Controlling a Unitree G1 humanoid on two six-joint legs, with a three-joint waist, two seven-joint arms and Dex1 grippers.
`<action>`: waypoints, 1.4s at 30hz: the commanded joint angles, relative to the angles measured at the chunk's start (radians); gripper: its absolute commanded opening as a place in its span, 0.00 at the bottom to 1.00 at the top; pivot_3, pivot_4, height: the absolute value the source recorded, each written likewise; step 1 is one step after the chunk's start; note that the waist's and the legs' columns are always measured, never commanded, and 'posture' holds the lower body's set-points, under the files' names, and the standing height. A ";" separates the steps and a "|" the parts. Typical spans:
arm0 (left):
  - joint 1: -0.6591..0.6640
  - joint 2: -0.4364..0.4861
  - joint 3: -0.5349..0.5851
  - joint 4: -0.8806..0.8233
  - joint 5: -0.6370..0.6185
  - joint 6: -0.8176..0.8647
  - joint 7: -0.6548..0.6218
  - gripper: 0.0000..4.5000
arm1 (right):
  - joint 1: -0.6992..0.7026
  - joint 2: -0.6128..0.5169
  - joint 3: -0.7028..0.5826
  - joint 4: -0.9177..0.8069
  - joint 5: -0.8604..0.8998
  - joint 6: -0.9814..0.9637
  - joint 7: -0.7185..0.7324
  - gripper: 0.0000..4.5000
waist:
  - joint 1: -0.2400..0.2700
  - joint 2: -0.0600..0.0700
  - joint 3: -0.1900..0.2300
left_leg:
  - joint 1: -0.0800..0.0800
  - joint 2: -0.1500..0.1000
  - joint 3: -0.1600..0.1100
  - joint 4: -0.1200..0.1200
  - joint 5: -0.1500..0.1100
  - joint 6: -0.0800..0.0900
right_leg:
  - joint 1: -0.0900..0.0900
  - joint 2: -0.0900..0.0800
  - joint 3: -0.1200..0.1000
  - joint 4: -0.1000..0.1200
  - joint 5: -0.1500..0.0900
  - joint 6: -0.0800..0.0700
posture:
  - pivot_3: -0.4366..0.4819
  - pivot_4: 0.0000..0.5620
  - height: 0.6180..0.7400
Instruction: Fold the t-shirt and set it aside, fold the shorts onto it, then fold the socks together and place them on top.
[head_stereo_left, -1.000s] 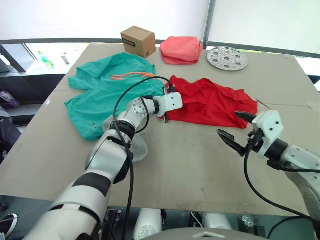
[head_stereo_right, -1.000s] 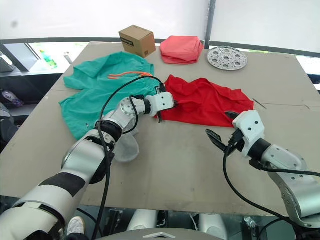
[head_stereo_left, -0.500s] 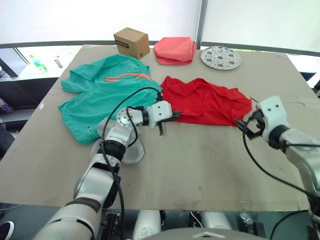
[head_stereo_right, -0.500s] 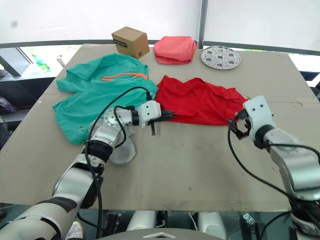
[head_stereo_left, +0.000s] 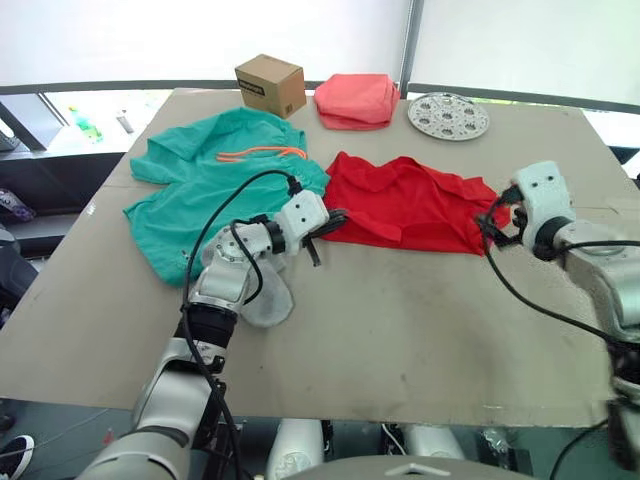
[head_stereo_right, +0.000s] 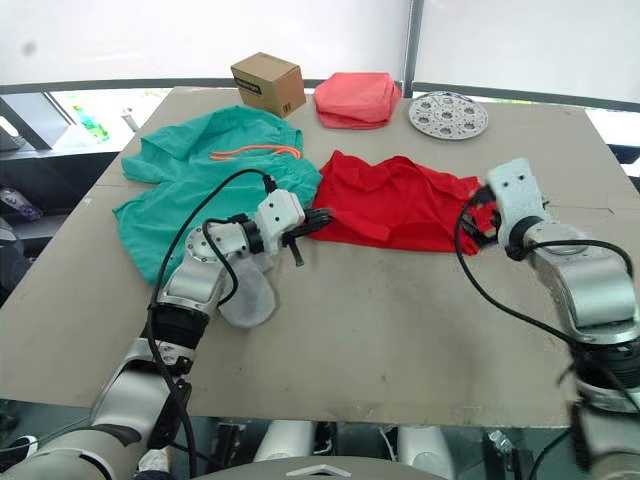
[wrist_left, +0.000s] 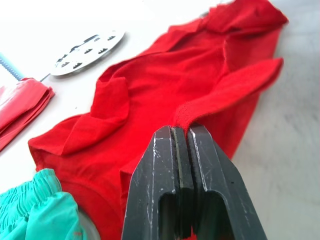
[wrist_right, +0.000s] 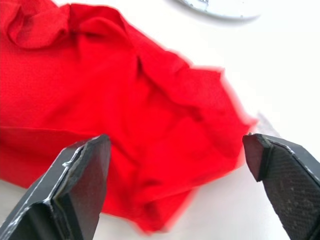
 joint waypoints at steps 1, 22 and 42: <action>-0.008 0.003 0.008 -0.056 -0.013 0.008 0.015 0.01 | -0.053 -0.181 0.173 0.034 -0.152 -0.224 0.187 1.00 | -0.002 0.003 0.001 | 0.000 0.000 0.001 0.000 -0.001 0.002 | -0.001 0.000 0.001 0.000 0.000 0.000 | 0.48 0.27 1.00; 0.013 0.037 0.017 -0.131 -0.009 0.037 0.075 0.00 | -0.297 -0.102 0.434 0.551 -0.649 -0.693 0.435 0.61 | 0.000 0.003 0.001 | 0.001 0.001 0.004 0.001 0.001 -0.002 | -0.001 0.001 0.001 0.000 0.000 0.001 | 0.48 0.27 1.00; 0.108 0.104 0.061 -0.226 -0.184 0.116 -0.082 0.00 | 0.086 -0.155 -0.050 -0.056 -0.502 -0.146 0.571 0.02 | 0.000 0.003 0.001 | 0.001 0.001 0.002 0.001 0.001 -0.002 | -0.001 -0.004 0.000 0.001 0.000 0.001 | 0.48 0.27 1.00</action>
